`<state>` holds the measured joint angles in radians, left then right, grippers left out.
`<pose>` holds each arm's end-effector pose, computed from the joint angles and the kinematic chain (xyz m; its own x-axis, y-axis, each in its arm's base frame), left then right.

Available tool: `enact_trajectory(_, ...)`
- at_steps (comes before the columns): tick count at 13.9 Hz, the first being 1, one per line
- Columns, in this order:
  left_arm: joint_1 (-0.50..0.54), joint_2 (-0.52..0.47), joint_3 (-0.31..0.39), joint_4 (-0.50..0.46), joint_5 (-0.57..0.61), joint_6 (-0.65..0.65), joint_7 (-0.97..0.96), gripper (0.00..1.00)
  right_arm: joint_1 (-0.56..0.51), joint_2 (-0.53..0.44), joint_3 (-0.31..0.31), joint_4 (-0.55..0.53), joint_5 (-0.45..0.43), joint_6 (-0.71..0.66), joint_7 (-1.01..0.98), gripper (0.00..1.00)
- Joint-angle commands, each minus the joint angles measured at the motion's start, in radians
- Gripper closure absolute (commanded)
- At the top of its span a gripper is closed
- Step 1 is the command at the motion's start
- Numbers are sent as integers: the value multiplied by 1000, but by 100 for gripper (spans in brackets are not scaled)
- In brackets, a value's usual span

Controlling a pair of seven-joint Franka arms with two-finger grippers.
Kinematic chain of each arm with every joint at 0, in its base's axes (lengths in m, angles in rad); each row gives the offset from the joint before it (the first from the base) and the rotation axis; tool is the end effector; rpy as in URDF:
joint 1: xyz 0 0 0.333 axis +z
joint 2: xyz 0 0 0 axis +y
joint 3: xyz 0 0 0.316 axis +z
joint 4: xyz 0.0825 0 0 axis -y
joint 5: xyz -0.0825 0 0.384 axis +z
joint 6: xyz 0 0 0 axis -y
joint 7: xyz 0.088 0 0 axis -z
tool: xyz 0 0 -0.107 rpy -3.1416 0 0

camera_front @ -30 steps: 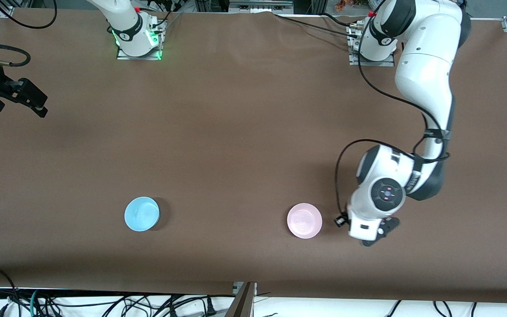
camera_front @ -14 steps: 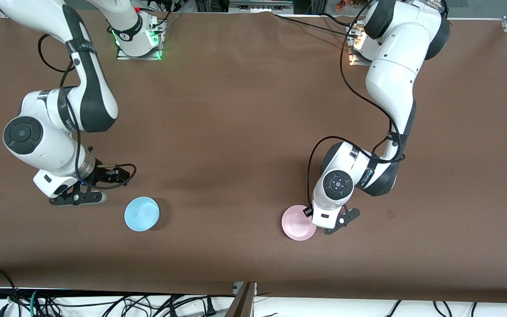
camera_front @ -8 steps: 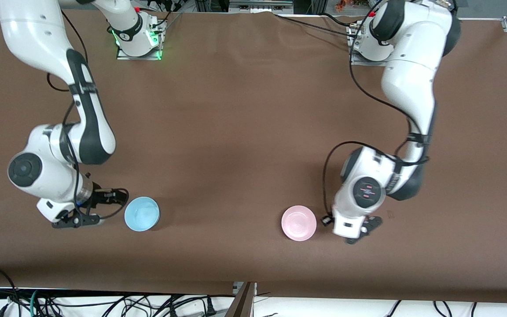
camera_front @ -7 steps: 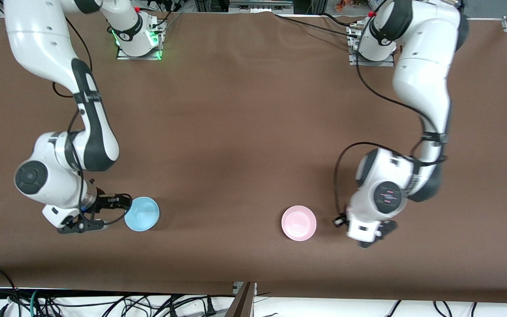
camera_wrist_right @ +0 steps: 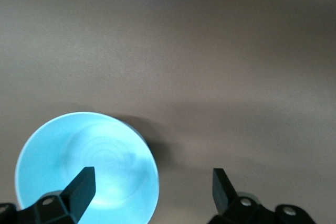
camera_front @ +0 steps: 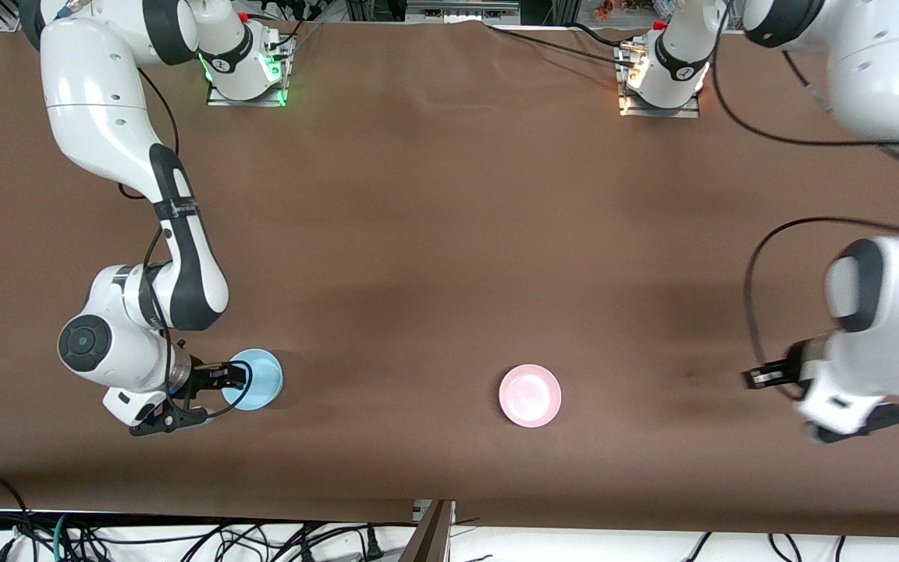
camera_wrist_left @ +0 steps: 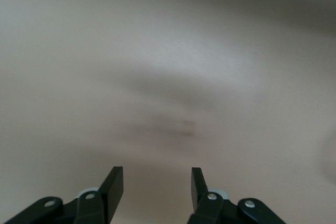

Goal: Stack pink and blue bowls on white bowl
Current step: 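Grasp the blue bowl rim with the right gripper while the left gripper retracts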

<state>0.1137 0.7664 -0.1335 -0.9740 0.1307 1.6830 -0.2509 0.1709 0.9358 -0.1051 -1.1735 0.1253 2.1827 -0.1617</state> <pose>0.7521 0.0328 0.4107 0.9684 0.2459 -0.0416 0.2439 -0.9686 -0.0483 0.7673 0.0794 0.2299 0.9759 0.2028 0.0806 0.2043 -0.9789 -0.0104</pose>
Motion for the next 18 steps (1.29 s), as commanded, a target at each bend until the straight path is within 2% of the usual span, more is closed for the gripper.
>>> enact_trajectory(1,44,-84,-6,-35,-20,-22,139,0,-19,40,13,52,19,2,-25,14)
enact_trajectory(5,32,-93,-14,-28,-19,-19,147,0,-21,44,15,46,22,-4,-21,46)
enact_trajectory(7,35,-95,-8,-28,-17,-8,144,0,-21,48,15,46,22,-8,-18,48)
enact_trajectory(9,41,-96,1,-28,-16,-12,140,0,-21,48,16,46,30,-8,-16,56)
enact_trajectory(11,55,-124,-3,-35,-34,-16,142,0,-21,48,15,46,91,-11,-9,63)
enact_trajectory(14,127,-157,-3,-63,-172,-17,157,0,-19,49,15,46,96,-12,-7,77)
enact_trajectory(18,84,-177,-11,-81,-65,-11,157,0,-14,46,16,49,96,-26,-7,100)
